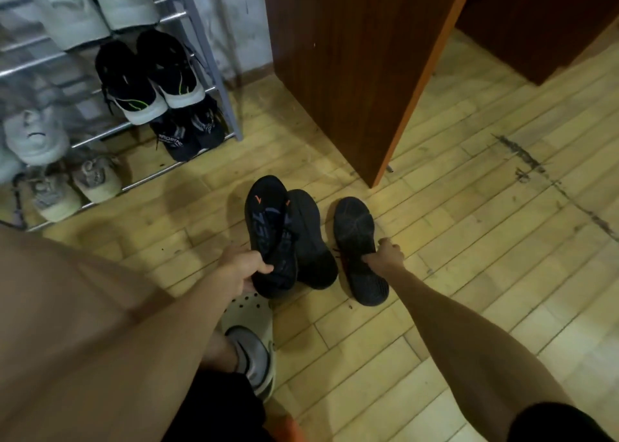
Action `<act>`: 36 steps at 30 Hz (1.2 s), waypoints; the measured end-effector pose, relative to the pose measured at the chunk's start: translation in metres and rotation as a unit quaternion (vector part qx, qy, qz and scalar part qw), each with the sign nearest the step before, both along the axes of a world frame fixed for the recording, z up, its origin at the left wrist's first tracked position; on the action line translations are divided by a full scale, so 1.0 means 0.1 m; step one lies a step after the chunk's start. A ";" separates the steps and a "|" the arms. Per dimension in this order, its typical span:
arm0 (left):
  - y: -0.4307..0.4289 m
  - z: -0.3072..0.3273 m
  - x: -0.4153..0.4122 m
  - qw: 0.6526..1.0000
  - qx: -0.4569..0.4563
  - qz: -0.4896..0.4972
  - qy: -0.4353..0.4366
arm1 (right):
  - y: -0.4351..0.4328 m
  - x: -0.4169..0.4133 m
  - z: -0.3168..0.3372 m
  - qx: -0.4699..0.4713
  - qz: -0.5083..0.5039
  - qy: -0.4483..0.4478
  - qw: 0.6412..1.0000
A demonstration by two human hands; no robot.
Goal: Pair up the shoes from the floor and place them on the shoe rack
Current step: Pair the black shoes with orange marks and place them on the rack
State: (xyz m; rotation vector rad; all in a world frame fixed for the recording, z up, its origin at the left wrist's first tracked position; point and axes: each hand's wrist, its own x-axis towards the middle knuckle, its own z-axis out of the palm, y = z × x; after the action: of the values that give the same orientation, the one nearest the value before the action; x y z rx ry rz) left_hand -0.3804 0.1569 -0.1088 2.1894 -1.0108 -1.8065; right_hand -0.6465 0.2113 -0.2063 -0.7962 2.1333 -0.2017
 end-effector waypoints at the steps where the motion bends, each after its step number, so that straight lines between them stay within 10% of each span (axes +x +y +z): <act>1: 0.01 -0.01 -0.01 1.000 0.004 0.004 0.003 | 0.12 -0.01 -0.09 0.027 -0.024 -0.012 0.999; 11: 0.10 0.17 -0.14 0.995 0.040 0.037 0.084 | 0.30 0.06 -0.12 0.054 -0.090 -0.171 0.980; 20: 0.17 0.16 -0.18 0.996 0.009 0.048 0.075 | 0.31 0.21 0.06 -0.038 0.053 0.169 0.984; 27: 0.17 0.15 -0.08 0.998 0.011 0.028 0.048 | 0.49 0.43 -0.06 -0.122 0.215 0.033 0.968; 36: 0.14 0.07 0.18 0.998 0.007 0.053 0.021 | 0.33 0.46 0.06 -0.173 0.147 0.100 0.969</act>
State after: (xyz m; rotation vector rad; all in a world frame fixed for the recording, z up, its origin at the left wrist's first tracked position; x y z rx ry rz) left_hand -0.3623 0.1706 -0.1017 2.1601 -0.8573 -1.8104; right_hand -0.6010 0.2446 -0.2000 -1.3763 2.1617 -0.3561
